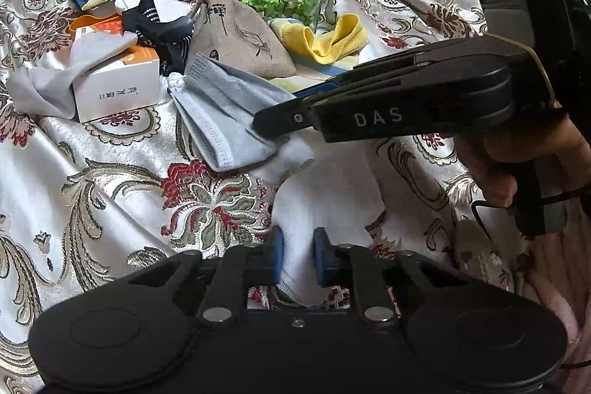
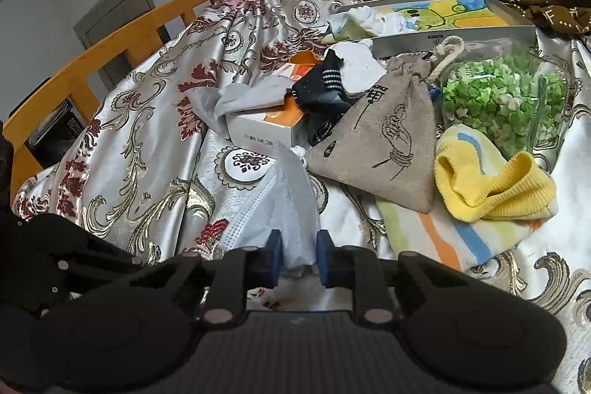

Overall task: Organize soft objects
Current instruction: 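Grasp the white towel with the left gripper while the right grasps the grey mask, then carry the white towel and grey mask into the metal tray with both grippers, then open both grippers over the tray and pull both tools back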

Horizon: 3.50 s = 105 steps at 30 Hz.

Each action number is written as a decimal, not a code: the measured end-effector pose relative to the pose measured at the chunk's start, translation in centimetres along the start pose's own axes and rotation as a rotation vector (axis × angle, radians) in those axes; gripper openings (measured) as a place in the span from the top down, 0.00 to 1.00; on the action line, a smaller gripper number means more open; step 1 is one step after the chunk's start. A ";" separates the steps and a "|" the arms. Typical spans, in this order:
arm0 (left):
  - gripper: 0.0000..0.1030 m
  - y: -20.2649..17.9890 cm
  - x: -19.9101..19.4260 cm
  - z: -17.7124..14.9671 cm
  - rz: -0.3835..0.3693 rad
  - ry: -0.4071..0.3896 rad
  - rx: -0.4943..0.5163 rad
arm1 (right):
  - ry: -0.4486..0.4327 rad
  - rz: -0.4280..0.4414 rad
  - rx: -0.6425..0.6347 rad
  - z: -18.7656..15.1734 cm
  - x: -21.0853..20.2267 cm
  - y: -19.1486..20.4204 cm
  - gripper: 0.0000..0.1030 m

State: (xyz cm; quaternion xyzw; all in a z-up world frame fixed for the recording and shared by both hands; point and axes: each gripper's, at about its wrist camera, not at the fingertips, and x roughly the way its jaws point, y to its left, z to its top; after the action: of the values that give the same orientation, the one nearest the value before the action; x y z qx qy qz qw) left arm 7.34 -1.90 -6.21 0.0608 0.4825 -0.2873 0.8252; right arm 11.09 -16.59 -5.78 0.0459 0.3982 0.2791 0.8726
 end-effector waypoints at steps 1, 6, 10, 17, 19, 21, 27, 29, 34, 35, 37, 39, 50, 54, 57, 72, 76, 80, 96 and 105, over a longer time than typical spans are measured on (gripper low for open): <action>0.88 0.0 -0.1 0.0 -0.001 -0.002 -0.003 | -0.003 -0.003 0.002 0.0 -0.1 0.0 0.82; 0.91 0.1 -0.8 0.1 -0.003 -0.036 -0.029 | -0.029 -0.008 0.024 0.1 -0.9 -0.5 0.85; 0.91 0.2 -1.9 0.1 0.020 -0.080 -0.063 | -0.053 -0.022 0.021 0.1 -1.7 -0.5 0.87; 0.92 0.6 -4.2 0.2 0.044 -0.199 -0.135 | -0.140 -0.026 0.029 0.4 -4.0 -0.6 0.88; 0.92 0.8 -5.0 0.4 0.059 -0.238 -0.147 | -0.181 -0.028 0.026 0.6 -4.9 -0.6 0.88; 0.92 1.0 -5.6 0.6 0.081 -0.275 -0.155 | -0.230 -0.031 0.023 0.9 -5.9 -0.7 0.88; 0.91 2.6 -7.7 3.6 0.135 -0.391 -0.171 | -0.365 -0.051 -0.006 2.7 -8.7 -0.8 0.88; 0.91 3.6 -7.9 5.1 0.142 -0.414 -0.185 | -0.395 -0.058 -0.012 3.6 -9.3 -1.2 0.88; 0.91 7.0 -8.4 10.1 0.172 -0.497 -0.227 | -0.425 -0.094 -0.033 7.1 -9.3 -2.7 0.87; 0.91 7.7 -8.5 11.3 0.183 -0.519 -0.237 | -0.426 -0.102 -0.035 8.0 -9.2 -3.0 0.87; 0.91 8.9 -8.4 13.5 0.209 -0.550 -0.240 | -0.424 -0.122 -0.049 10.0 -8.7 -3.7 0.87; 0.91 10.1 -7.6 16.0 0.238 -0.573 -0.235 | -0.425 -0.141 -0.062 11.9 -8.0 -4.6 0.87; 0.91 19.9 4.3 28.8 0.280 -0.529 -0.315 | -0.388 -0.201 0.008 22.8 2.2 -13.4 0.87; 0.91 22.3 9.3 32.2 0.258 -0.440 -0.356 | -0.300 -0.242 0.067 25.7 7.9 -17.1 0.87; 0.91 23.0 12.2 33.9 0.257 -0.369 -0.373 | -0.222 -0.251 0.123 27.3 11.4 -19.6 0.87; 0.81 22.2 16.2 35.5 0.260 -0.272 -0.358 | -0.079 -0.292 0.151 27.8 15.7 -22.8 0.72; 0.67 21.7 14.9 34.8 0.261 -0.297 -0.382 | -0.094 -0.305 0.122 27.6 14.5 -22.2 0.51; 0.48 20.0 12.2 33.7 0.297 -0.357 -0.373 | -0.165 -0.330 0.092 26.8 11.2 -21.2 0.34; 0.03 7.3 -5.8 25.0 0.434 -0.682 -0.178 | -0.481 -0.276 0.033 20.3 -8.3 -11.3 0.00; 0.01 2.6 -11.4 18.6 0.454 -0.736 -0.145 | -0.542 -0.281 -0.062 14.6 -13.5 -4.3 0.00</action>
State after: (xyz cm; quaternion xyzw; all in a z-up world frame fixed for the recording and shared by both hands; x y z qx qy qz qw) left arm 18.68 -2.00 12.60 0.0007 0.1495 -0.0664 0.9865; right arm 16.42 -25.22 11.87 0.0366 0.1446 0.1452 0.9781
